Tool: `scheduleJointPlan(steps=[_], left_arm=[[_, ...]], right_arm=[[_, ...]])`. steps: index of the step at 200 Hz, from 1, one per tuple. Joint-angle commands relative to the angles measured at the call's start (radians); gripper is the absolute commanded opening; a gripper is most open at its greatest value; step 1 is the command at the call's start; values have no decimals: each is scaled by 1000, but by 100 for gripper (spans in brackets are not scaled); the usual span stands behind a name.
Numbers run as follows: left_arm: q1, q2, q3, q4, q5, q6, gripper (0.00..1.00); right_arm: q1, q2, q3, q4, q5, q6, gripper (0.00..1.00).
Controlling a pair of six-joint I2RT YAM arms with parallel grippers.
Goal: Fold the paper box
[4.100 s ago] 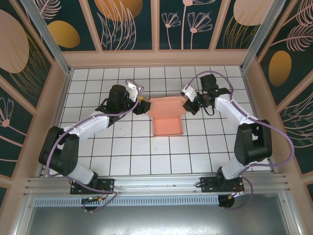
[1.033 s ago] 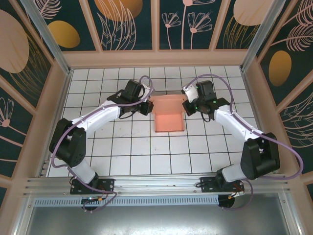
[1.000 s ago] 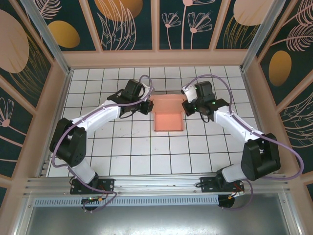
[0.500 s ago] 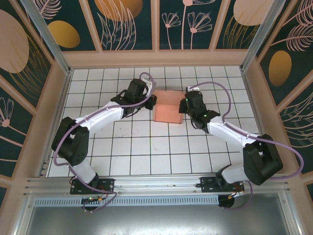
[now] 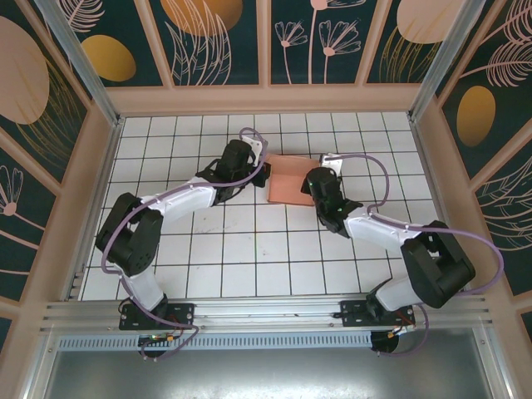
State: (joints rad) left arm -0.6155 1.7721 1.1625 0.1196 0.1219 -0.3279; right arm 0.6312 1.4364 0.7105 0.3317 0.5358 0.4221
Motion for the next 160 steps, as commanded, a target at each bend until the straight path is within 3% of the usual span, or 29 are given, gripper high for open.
scheduleJointPlan(steps=[1,160], left_arm=[[-4,25,-7,63,-4,-39,0],[-6,98,-89,180,-41,-100,0]], right_arm=[[3,28,-22,117,46,40,0],[35,101,-204,396,127,28,0]])
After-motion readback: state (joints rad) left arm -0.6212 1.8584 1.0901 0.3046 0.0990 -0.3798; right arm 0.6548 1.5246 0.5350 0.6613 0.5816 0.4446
